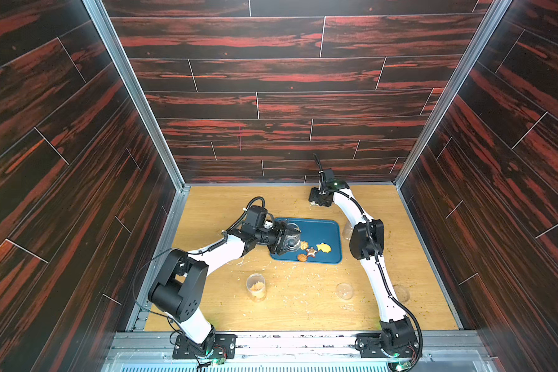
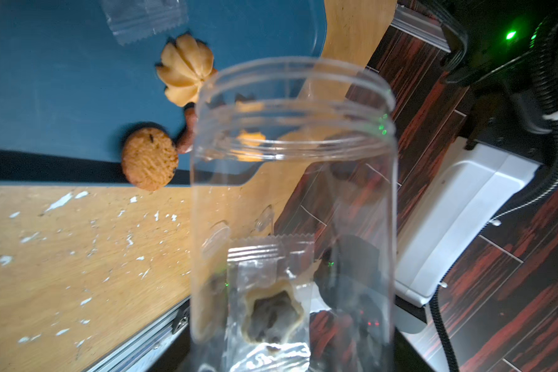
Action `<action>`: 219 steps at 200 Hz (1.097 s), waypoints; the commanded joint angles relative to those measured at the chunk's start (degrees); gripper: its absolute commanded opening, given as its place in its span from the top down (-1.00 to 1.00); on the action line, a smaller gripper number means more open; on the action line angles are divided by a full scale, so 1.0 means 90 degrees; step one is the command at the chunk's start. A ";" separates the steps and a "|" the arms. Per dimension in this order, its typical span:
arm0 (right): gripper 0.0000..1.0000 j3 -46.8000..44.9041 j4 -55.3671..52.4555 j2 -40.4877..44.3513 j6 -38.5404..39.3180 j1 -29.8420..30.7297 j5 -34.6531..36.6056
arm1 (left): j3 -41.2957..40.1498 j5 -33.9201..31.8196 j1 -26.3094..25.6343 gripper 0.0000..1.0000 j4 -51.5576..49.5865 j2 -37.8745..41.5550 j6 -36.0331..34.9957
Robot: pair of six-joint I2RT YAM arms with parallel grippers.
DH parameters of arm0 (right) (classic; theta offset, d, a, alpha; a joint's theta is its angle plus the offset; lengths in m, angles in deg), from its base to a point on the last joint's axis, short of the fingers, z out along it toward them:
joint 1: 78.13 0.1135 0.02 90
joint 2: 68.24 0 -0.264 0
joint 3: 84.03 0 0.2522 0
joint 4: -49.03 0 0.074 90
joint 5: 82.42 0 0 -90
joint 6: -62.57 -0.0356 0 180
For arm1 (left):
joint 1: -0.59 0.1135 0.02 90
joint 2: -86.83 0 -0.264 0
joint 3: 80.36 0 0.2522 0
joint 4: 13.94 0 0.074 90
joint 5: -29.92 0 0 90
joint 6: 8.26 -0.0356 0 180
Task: Pour the cookies out of the jar
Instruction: Pour the cookies in the jar onto the tray.
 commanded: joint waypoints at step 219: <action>1.00 -0.6988 0.0922 0.6108 0.0342 0.0656 -0.0988 | 0.0186 -0.0199 0.0073 0.08 0.2262 -0.0781 0.1929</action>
